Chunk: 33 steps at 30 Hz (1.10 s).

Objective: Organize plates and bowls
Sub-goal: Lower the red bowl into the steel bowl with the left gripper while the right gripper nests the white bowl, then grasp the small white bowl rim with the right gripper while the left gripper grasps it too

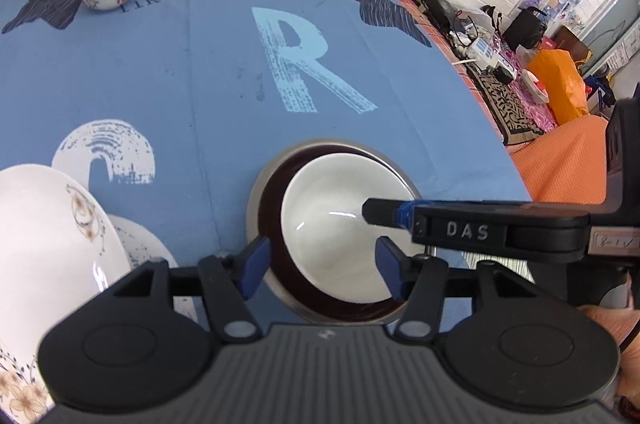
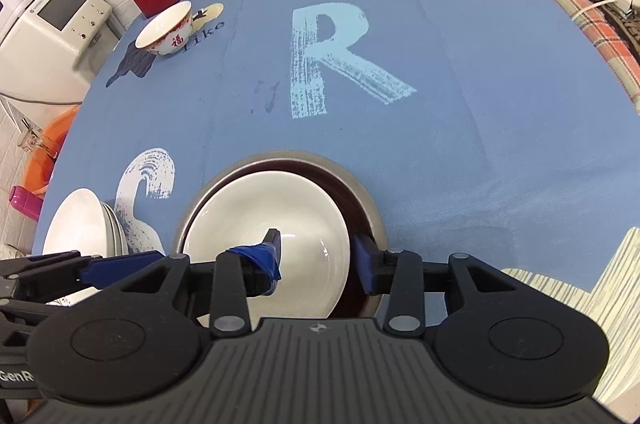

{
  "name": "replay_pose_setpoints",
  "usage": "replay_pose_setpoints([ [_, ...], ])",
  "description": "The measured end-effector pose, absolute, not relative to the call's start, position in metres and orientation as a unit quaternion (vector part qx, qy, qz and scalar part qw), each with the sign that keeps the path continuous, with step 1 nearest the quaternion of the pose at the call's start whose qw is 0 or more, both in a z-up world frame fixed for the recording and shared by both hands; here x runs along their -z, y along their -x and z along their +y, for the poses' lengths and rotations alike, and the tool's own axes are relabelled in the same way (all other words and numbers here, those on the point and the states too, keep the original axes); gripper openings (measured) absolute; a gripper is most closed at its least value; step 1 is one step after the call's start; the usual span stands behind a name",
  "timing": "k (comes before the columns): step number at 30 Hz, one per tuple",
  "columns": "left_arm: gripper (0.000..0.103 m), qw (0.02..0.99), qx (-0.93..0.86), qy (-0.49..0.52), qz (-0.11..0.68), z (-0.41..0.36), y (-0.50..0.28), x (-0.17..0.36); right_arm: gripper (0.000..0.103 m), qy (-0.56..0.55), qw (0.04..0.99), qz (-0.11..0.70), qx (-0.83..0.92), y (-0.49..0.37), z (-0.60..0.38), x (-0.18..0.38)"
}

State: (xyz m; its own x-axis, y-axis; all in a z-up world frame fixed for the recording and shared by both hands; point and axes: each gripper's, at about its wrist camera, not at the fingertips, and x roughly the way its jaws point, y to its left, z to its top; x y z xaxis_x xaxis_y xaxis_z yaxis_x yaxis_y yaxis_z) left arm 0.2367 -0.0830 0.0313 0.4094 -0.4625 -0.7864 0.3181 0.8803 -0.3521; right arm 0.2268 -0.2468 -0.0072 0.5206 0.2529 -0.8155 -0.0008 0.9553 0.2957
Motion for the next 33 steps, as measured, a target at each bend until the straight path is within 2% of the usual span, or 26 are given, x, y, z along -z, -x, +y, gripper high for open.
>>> replay_pose_setpoints([
  [10,0.058,0.838,0.270,0.073,0.468,-0.073,-0.220,-0.051,0.025,-0.147,0.871,0.466,-0.057,-0.218,-0.261,-0.017],
  [19,0.061,0.885,0.205,0.078,0.411,0.014,-0.242,-0.081,0.026,-0.176,0.868,0.458,-0.079,-0.247,-0.245,-0.035],
  [27,0.061,0.900,0.094,0.101,0.413,0.115,-0.298,-0.074,0.027,-0.178,0.858,0.471,-0.101,-0.304,-0.218,-0.034],
  [33,0.061,0.893,0.068,0.137,0.423,0.148,-0.384,-0.072,0.028,-0.158,0.849,0.491,-0.118,-0.386,-0.167,-0.030],
])
